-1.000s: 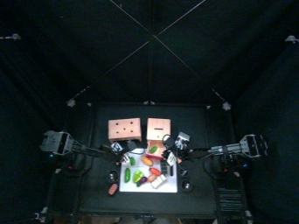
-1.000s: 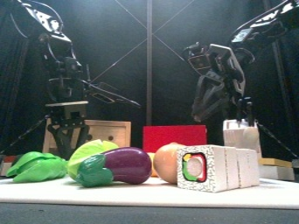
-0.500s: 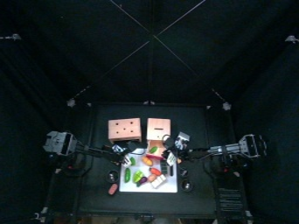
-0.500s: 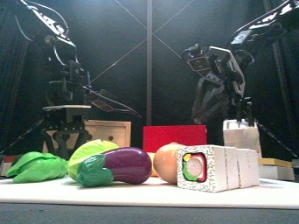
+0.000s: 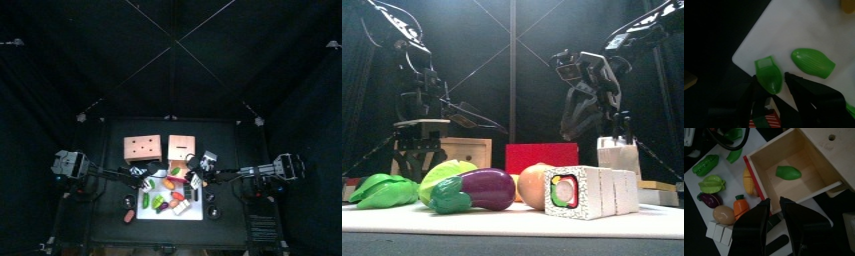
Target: Grab corn husk
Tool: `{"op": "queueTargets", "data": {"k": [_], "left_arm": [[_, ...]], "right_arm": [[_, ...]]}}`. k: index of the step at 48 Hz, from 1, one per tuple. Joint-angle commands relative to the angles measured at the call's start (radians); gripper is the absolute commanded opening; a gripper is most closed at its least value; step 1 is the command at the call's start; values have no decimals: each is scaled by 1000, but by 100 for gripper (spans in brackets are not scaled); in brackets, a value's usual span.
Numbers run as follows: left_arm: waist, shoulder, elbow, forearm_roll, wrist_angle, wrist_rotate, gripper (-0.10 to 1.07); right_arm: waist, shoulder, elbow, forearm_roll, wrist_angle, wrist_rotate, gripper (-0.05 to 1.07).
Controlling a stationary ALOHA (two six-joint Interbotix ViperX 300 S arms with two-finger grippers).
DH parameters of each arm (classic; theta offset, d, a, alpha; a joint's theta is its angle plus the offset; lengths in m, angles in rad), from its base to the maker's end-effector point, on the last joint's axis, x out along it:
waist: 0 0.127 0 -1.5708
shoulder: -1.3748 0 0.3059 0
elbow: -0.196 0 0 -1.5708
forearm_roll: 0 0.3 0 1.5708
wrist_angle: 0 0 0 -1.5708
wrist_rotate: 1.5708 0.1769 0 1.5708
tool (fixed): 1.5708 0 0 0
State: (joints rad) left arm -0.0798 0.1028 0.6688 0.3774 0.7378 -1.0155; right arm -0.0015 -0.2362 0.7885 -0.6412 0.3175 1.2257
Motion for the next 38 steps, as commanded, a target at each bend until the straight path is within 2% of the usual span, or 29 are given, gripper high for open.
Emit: {"op": "queueTargets", "data": {"k": [1, 12, 38], "left_arm": [[3, 3, 3, -2, -29, -2, 81], [3, -5, 14, 0, -41, 0, 76], [-14, -140, 15, 41, 15, 2, 76]], "right_arm": [[0, -12, -25, 2, -5, 5, 66], [-2, -12, -25, 2, -3, 5, 66], [-2, -15, -28, -2, -3, 3, 66]]}}
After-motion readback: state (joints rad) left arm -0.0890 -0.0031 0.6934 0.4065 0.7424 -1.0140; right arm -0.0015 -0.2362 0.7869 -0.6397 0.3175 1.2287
